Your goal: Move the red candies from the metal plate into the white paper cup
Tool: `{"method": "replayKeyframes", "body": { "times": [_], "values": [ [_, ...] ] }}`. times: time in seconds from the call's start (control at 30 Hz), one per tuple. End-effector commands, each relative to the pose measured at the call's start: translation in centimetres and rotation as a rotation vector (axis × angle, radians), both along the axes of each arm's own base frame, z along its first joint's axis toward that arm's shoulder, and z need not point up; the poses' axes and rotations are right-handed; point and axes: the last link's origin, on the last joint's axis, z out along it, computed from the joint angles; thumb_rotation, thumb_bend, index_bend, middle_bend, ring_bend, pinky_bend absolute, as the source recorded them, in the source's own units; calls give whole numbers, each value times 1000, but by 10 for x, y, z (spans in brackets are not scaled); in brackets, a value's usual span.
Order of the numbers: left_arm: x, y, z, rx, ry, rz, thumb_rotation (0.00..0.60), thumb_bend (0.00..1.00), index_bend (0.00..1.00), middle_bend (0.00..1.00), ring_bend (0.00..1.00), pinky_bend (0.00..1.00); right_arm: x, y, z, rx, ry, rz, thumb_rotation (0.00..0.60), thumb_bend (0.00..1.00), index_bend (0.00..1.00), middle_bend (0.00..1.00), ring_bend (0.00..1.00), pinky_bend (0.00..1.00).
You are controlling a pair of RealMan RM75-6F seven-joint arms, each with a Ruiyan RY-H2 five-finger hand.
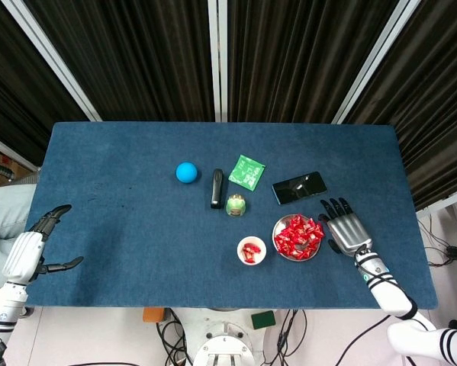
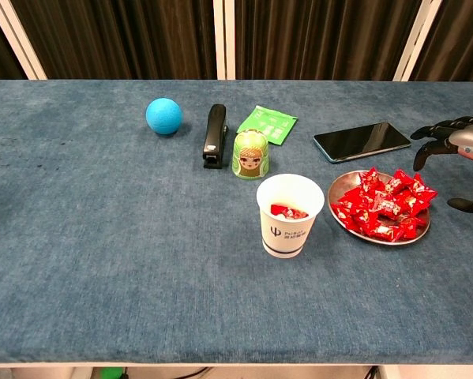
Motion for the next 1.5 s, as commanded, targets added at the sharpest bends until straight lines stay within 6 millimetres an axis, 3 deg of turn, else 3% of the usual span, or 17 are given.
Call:
{"method": "replayKeyframes", "body": {
  "times": [0.03,1.5],
  "values": [
    [0,0,0,0,-1,1,600,95,118,108,120,247,0,-1,-1,2,1,0,600,320,327,17,0,0],
    [-1,0,1,-1,4,6,600,96,122,109,120,248,11,3,-22,33,-25,50,600,339,384,25,0,0]
  ]
}}
